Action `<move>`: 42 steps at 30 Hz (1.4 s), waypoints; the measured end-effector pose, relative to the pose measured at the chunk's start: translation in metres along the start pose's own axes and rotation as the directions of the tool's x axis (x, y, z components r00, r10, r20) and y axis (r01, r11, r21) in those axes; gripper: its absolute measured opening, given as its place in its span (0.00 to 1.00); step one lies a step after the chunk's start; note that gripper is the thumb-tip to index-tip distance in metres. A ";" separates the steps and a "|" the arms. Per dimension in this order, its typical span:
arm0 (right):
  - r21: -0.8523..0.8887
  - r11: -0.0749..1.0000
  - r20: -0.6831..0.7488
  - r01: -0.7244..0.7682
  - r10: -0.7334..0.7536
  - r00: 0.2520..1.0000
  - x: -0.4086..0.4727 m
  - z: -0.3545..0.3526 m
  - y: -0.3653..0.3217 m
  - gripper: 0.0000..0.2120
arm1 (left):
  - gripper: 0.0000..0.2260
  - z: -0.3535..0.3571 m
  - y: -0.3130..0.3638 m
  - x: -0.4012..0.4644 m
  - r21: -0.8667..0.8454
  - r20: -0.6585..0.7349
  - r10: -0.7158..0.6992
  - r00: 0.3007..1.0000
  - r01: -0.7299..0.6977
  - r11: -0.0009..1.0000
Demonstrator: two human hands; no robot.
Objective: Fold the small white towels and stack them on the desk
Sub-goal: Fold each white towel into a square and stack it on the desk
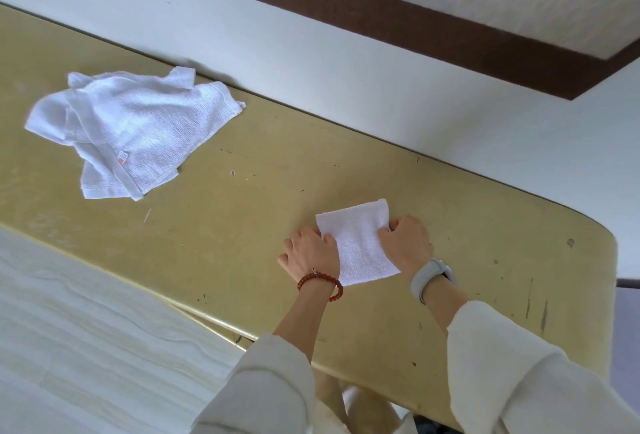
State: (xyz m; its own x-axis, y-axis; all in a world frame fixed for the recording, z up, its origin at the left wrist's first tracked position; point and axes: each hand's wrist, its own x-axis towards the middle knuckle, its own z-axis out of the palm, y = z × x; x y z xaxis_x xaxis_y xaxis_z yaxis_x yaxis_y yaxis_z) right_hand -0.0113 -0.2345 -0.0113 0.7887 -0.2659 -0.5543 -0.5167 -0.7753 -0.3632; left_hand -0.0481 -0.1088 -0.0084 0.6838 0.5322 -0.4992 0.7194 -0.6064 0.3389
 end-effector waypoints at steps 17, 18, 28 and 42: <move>0.673 0.698 0.204 0.245 -0.494 0.845 -0.108 -0.047 -0.016 0.08 | 0.06 -0.101 -0.087 -0.103 -0.944 0.219 0.211 0.953 0.152 0.292; 0.676 0.690 0.215 0.259 -0.521 0.826 -0.120 -0.042 -0.024 0.07 | 0.06 -0.109 -0.099 -0.113 -0.954 0.175 0.159 0.972 0.127 0.270; 0.296 0.286 0.018 0.911 -0.956 0.294 -0.309 0.080 -0.135 0.05 | 0.07 -0.209 -0.276 -0.166 -0.533 -0.668 -0.295 0.684 -0.162 0.831; 0.605 -0.162 0.192 0.780 -0.920 -0.340 -0.745 0.331 -0.298 0.12 | 0.09 -0.441 -0.697 -0.300 -0.462 -0.886 -0.452 0.107 -0.113 0.880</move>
State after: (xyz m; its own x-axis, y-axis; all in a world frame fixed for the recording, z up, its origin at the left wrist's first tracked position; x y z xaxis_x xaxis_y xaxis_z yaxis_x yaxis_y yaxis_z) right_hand -0.5552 0.3848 0.2618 0.1432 0.9142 0.3792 0.4973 0.2648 -0.8262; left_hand -0.7009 0.4143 0.2570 -0.1430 0.8542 0.4998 0.6120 -0.3206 0.7230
